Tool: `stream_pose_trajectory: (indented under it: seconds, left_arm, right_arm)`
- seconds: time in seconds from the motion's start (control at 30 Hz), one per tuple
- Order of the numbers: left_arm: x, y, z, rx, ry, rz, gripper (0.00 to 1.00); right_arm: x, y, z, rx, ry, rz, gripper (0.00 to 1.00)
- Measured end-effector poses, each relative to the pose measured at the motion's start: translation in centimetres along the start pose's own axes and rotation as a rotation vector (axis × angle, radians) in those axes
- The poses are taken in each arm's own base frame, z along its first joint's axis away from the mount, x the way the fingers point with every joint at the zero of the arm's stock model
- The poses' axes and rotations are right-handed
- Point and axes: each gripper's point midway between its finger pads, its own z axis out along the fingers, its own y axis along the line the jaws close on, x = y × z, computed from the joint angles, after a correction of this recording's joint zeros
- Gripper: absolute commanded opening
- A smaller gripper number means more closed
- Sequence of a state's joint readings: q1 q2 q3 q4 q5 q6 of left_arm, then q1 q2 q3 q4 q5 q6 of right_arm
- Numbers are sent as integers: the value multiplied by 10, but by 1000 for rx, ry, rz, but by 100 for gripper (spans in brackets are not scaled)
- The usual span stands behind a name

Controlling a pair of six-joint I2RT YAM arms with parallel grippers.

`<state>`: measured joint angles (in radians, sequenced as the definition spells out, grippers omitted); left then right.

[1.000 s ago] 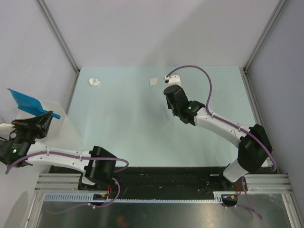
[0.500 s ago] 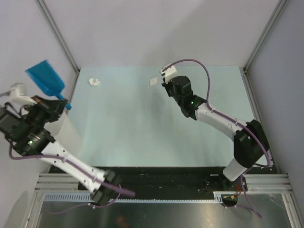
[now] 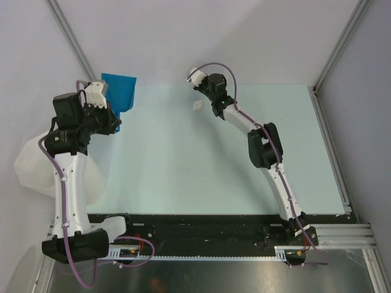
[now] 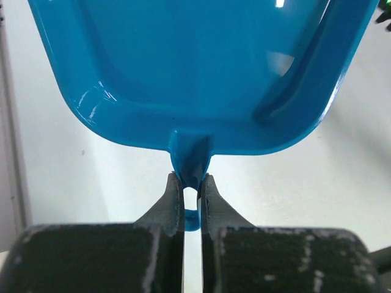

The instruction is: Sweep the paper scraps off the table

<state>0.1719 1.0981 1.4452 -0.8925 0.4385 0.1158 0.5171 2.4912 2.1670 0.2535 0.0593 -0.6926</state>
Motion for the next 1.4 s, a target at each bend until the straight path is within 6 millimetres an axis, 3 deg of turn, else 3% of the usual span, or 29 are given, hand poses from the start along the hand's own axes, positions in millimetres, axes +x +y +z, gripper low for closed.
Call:
stream_pose_trajectory:
  seconds: [0.1,0.17,0.27,0.33,0.43,0.63,0.73,0.8,0.97,1.2,1.3,1.4]
  left_arm:
    - [5,13,8,-50,35,29,0]
    - [6,20,8,-79,41,55,0]
    - [5,25,7,-107,44,84,0]
    - [6,27,6,-113,46,97,0]
    - [6,27,6,-113,46,103,0]
    - [3,28,5,-113,41,118,0]
    - [2,28,4,-119,37,126,0]
    - [2,30,4,-126,39,132,0]
    - [4,37,3,-159,51,153,0]
    - [8,44,3,-193,69,171,0]
    - [9,49,5,-213,84,179,0]
    - [17,60,16,-251,138,199,0]
  right_arm:
    - [25,14,17,-86,4,-103,0]
    - [44,39,15,-199,29,-170,0]
    - [67,88,-1,-391,44,-250,0]
    - [74,119,-22,-507,32,-320,0]
    - [46,139,-57,-621,-20,-382,0]
    - [-49,199,-166,-958,-174,-352,0]
    - [-92,224,-204,-1081,-283,-311,0]
    - [-108,226,-212,-1106,-331,-276,0]
    - [-139,205,-187,-983,-407,-160,0]
    - [-196,171,-113,-661,-555,109,0]
    - [-190,173,-94,-558,-521,241,0]
    - [-180,172,-87,-466,-470,319,0]
